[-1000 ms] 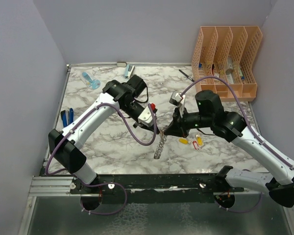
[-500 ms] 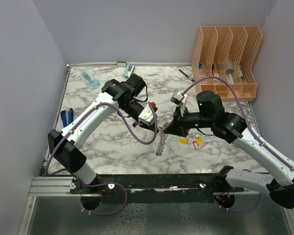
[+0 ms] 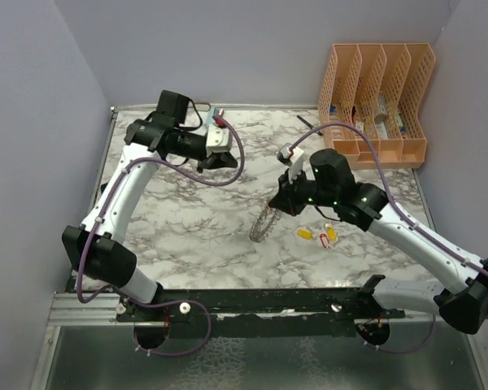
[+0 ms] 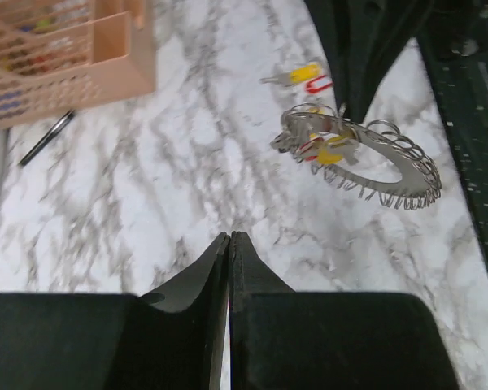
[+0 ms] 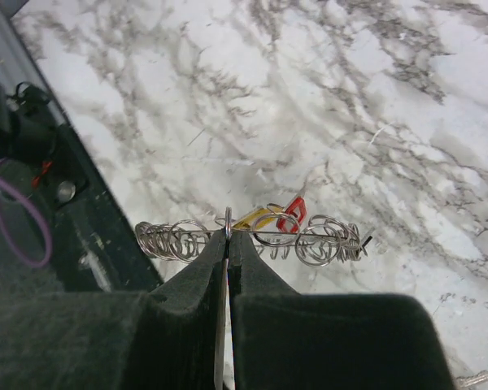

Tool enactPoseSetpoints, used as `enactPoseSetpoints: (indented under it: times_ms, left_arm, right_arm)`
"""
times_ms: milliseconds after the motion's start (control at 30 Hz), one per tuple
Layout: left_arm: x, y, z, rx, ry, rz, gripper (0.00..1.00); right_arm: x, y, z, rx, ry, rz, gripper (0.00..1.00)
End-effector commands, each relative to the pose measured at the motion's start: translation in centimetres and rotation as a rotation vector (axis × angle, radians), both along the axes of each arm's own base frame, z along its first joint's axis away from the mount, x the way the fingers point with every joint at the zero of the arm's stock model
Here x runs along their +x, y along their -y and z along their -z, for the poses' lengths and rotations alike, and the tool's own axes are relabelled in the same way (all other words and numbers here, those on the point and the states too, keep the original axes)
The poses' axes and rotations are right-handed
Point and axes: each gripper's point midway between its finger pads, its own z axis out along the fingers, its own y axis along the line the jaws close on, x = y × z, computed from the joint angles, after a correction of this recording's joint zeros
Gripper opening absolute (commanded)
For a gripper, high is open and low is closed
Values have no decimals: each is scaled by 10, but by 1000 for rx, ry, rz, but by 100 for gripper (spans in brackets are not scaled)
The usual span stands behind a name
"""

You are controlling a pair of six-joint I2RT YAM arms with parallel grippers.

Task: Put the keys on the keyring

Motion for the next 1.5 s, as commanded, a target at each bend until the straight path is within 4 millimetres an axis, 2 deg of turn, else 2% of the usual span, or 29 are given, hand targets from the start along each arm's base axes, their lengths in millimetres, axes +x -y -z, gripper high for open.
enactPoseSetpoints:
  times_ms: [0, 133, 200, 267, 400, 567, 633, 733, 867, 933, 1100, 1267, 1467]
  left_arm:
    - [49, -28, -37, -80, 27, -241, 7]
    - [84, -63, -51, -122, 23, -428, 7]
    - [92, -75, -56, -129, 44, -475, 7]
    - [95, -83, -55, -123, 55, -508, 7]
    - [93, -89, -47, -115, 39, -516, 7]
    - [91, -88, -39, -127, 12, -494, 7]
    - [91, -87, -37, -135, -6, -495, 7]
    - [91, -86, -31, -143, -31, -493, 7]
    - [90, -87, -26, -138, -41, -505, 8]
    - [91, -89, -24, -138, -40, -515, 8]
    - [95, -89, -22, -146, -48, -526, 8]
    - [98, -90, -16, -140, -50, -541, 8]
    - [102, -90, -13, -142, -55, -543, 8]
  right_arm:
    - [66, -18, -4, 28, 131, 169, 1]
    - [127, -45, -2, 47, 219, 247, 1]
    - [147, -58, 0, 71, 253, 251, 1]
    - [159, -67, 8, 94, 262, 249, 1]
    - [162, -66, 33, 108, 263, 268, 1]
    - [133, -55, 83, 76, 174, 227, 1]
    - [114, -47, 112, 53, 101, 210, 1]
    - [93, -36, 139, 30, 29, 200, 1]
    - [69, -16, 162, 12, -30, 221, 1]
    - [67, -2, 169, -1, -26, 287, 1]
    - [98, 29, 177, -104, 40, 463, 1]
    - [134, 70, 203, -176, -63, 629, 1]
    - [161, 116, 207, -171, -127, 851, 1]
